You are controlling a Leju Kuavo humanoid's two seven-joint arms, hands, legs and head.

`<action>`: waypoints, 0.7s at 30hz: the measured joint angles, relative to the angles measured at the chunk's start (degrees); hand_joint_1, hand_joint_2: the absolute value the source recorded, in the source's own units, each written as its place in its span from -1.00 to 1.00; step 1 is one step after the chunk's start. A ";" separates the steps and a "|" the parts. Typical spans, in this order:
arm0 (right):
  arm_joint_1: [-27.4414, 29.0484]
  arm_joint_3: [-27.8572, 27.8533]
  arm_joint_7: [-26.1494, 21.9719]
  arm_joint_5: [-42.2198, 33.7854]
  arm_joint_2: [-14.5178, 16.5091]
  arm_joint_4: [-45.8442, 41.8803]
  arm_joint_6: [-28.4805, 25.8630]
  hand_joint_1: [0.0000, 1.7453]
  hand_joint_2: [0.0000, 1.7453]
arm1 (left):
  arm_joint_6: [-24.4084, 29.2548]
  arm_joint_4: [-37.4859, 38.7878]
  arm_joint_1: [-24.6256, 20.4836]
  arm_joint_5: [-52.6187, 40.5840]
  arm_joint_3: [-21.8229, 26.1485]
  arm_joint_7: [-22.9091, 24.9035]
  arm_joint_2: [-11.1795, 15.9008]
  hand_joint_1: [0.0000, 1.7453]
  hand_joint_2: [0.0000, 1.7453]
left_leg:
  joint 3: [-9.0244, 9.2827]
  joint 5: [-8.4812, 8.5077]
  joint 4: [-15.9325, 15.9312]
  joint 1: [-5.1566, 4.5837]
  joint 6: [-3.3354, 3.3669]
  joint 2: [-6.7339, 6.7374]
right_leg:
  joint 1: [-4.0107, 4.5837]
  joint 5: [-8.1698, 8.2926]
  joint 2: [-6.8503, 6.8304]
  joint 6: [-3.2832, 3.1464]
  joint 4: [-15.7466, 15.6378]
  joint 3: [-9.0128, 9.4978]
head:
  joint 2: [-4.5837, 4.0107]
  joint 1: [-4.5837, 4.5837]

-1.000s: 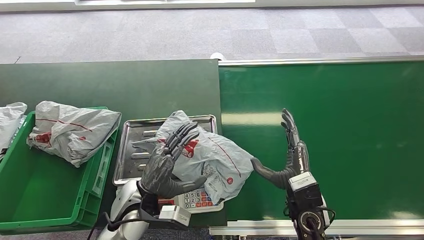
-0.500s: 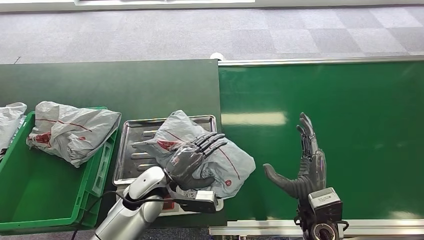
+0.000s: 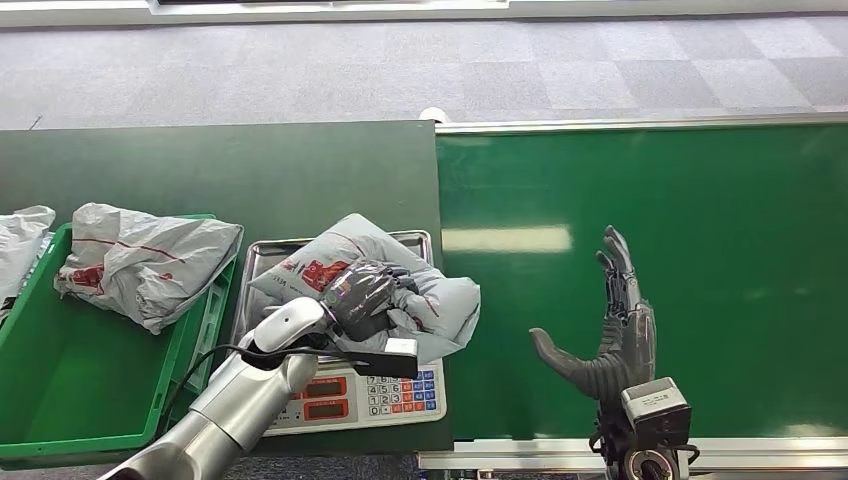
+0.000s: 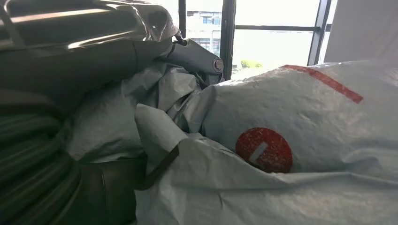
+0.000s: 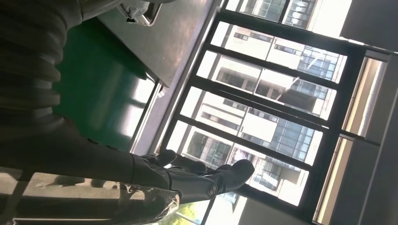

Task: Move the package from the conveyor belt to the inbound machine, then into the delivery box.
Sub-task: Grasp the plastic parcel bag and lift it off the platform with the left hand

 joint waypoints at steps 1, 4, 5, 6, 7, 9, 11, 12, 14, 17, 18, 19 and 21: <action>0.03 -0.05 0.00 0.00 0.03 0.00 0.00 -1.00 1.00 | 0.02 0.44 -0.31 -0.05 0.01 0.10 0.03 0.75 1.00 | 0.02 0.00 0.00 0.00 0.00 0.00 | 0.01 0.00 0.00 0.00 0.00 0.01 | 0.00 0.01; 0.20 -0.42 -0.03 -0.24 0.08 0.00 -0.20 -1.00 1.00 | -0.36 1.86 -1.59 0.81 0.46 -0.25 0.45 0.63 1.00 | 0.07 0.01 -0.01 0.02 -0.02 0.02 | 0.03 0.02 0.01 -0.03 0.00 0.05 | 0.00 0.02; 0.28 -0.70 -0.09 -0.55 0.11 0.00 -0.35 -1.00 1.00 | -0.89 2.43 -2.18 1.81 0.82 -1.05 0.73 0.70 1.00 | 0.08 0.02 -0.01 0.02 -0.03 0.04 | 0.03 0.03 0.02 -0.05 0.00 0.05 | 0.00 0.02; 0.37 -1.08 -0.17 -0.96 0.19 0.00 -0.49 -1.00 1.00 | -1.63 3.02 -2.79 3.26 1.28 -2.25 1.04 0.77 1.00 | 0.09 0.03 -0.02 0.03 -0.04 0.06 | 0.04 0.04 0.04 -0.07 0.00 0.05 | 0.00 0.01; 0.46 -1.52 -0.28 -1.41 0.27 -0.02 -0.60 -1.00 1.00 | -2.37 3.51 -3.35 5.02 1.81 -3.73 1.40 0.85 1.00 | 0.10 0.05 -0.02 0.03 -0.06 0.09 | 0.04 0.06 0.05 -0.09 0.01 0.05 | 0.00 0.01; 0.74 -2.46 -0.48 -2.01 0.44 -0.20 -0.67 -1.00 1.00 | -2.70 4.00 -4.04 8.92 2.98 -6.65 2.04 0.96 1.00 | 0.11 0.08 -0.02 0.04 -0.09 0.14 | 0.05 0.08 0.08 -0.12 0.02 0.02 | 0.00 0.01; 1.27 -3.25 -0.57 -2.20 0.59 -0.57 -0.83 -1.00 1.00 | -0.50 3.03 -3.88 12.97 4.33 -8.21 2.51 1.00 1.00 | 0.06 0.12 -0.02 0.04 -0.10 0.14 | 0.06 0.10 0.08 -0.14 0.04 -0.05 | 0.00 0.00; 1.58 -3.61 -0.57 -2.23 0.67 -0.77 -0.97 -1.00 1.00 | 1.31 1.53 -3.52 15.08 5.17 -8.25 2.71 1.00 1.00 | 0.01 0.14 -0.02 0.04 -0.11 0.13 | 0.06 0.11 0.08 -0.13 0.05 -0.09 | 0.00 0.00; 2.10 -4.16 -0.52 -2.28 0.80 -1.04 -1.41 -1.00 1.00 | 5.16 -3.65 -2.38 19.06 6.97 -7.41 3.12 1.00 1.00 | -0.11 0.15 -0.01 0.04 -0.12 0.12 | 0.06 0.10 0.07 -0.13 0.06 -0.17 | 0.00 0.01; 2.51 -4.66 -0.38 -2.53 0.91 -1.08 -2.34 -1.00 1.00 | 10.92 -14.45 -0.56 23.07 9.51 -5.97 4.49 0.99 1.00 | -0.30 0.14 -0.01 0.04 -0.12 0.13 | 0.06 0.10 0.08 -0.12 0.07 -0.34 | 0.00 0.01; 2.64 -4.78 -0.36 -2.73 0.92 -1.05 -2.66 -1.00 1.00 | 13.04 -18.08 -0.10 23.72 10.39 -5.64 5.26 0.99 1.00 | -0.36 0.14 -0.01 0.04 -0.12 0.13 | 0.06 0.10 0.08 -0.12 0.07 -0.40 | 0.00 0.02; 2.79 -4.87 -0.34 -3.01 0.91 -1.00 -3.00 -1.00 1.00 | 15.14 -21.40 0.28 24.22 11.35 -5.30 6.11 0.99 1.00 | -0.40 0.13 -0.01 0.04 -0.12 0.14 | 0.06 0.09 0.09 -0.13 0.07 -0.44 | 0.00 0.02; 3.21 -4.99 -0.37 -3.70 0.87 -0.76 -3.58 -1.00 1.00 | 19.25 -27.31 1.03 25.42 14.03 -4.67 8.10 1.00 1.00 | -0.43 0.10 -0.02 0.04 -0.14 0.14 | 0.06 0.08 0.09 -0.13 0.07 -0.48 | 0.00 0.01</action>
